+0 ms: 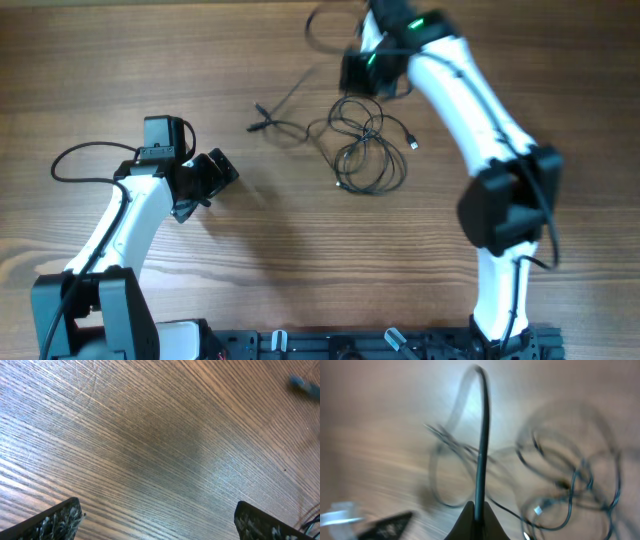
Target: Untangle cables
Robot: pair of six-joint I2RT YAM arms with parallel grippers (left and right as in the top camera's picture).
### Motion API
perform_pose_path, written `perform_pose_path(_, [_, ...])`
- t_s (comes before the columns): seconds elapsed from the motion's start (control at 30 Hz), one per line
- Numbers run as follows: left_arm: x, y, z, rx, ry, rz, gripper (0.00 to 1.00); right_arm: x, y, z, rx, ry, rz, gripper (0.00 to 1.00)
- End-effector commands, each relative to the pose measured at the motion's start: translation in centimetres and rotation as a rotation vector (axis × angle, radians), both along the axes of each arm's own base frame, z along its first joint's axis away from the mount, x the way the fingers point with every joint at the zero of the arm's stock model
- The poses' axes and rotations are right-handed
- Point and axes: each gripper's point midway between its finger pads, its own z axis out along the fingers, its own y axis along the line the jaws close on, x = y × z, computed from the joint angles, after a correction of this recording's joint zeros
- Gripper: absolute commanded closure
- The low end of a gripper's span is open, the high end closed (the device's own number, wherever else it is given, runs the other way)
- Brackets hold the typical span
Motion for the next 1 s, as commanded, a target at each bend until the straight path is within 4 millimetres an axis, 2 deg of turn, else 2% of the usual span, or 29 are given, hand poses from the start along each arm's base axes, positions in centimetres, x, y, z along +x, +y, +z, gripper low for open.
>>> perform_pose_path(0.0, [0.0,0.3,0.3,0.015,-0.011,-0.002,0.0,0.2,-4.9,19.4,0.205,-0.448,-0.012,0.96])
perform_pose_path(0.07, [-0.1,0.3,0.3,0.015,-0.009,-0.002,0.0,-0.2,-8.6,25.1,0.241,-0.587,-0.102,0.96])
perform_pose_path(0.1, [-0.1,0.3,0.3,0.015,-0.008,-0.003,0.0,-0.5,-10.0,26.9,0.248,-0.632,-0.136,0.96])
perform_pose_path(0.17, [-0.1,0.3,0.3,0.015,-0.007,-0.002,0.0,-1.5,-14.1,30.5,0.246,-0.731,-0.232,0.96])
perform_pose_path(0.23, [-0.2,0.3,0.3,0.015,-0.006,-0.002,0.0,-2.5,-18.1,32.6,0.207,-0.793,-0.333,0.96])
perform_pose_path(0.3, [-0.2,0.3,0.3,0.015,-0.006,-0.003,0.0,-3.5,-22.4,33.1,0.14,-0.807,-0.443,0.96])
perform_pose_path(0.4, [-0.2,0.3,0.3,0.015,-0.006,-0.003,0.0,-4.6,-27.2,31.3,0.054,-0.737,-0.59,0.96])
perform_pose_path(0.43, [-0.2,0.3,0.3,0.015,-0.006,-0.003,0.0,-5.0,-29.0,30.4,0.012,-0.704,-0.641,0.96])
perform_pose_path(0.47, [-0.2,0.3,0.3,0.015,-0.005,-0.002,0.0,-5.7,-31.8,28.5,-0.066,-0.638,-0.73,0.96])
perform_pose_path(0.6, [-0.3,0.3,0.3,0.015,-0.002,-0.003,0.0,-7.9,-37.0,24.1,-0.234,-0.459,-0.92,0.96])
perform_pose_path(0.67, [-0.3,0.3,0.3,0.015,-0.002,-0.002,0.0,-9.1,-38.5,22.1,-0.31,-0.369,-0.977,0.96])
perform_pose_path(0.77, [-0.3,0.2,0.3,0.014,0.001,-0.002,0.0,-10.2,-39.7,19.6,-0.395,-0.257,-1.003,0.96])
perform_pose_path(0.97, [-0.4,0.2,0.2,0.014,0.006,-0.002,0.0,-9.8,-40.0,16.9,-0.447,-0.168,-0.937,0.96])
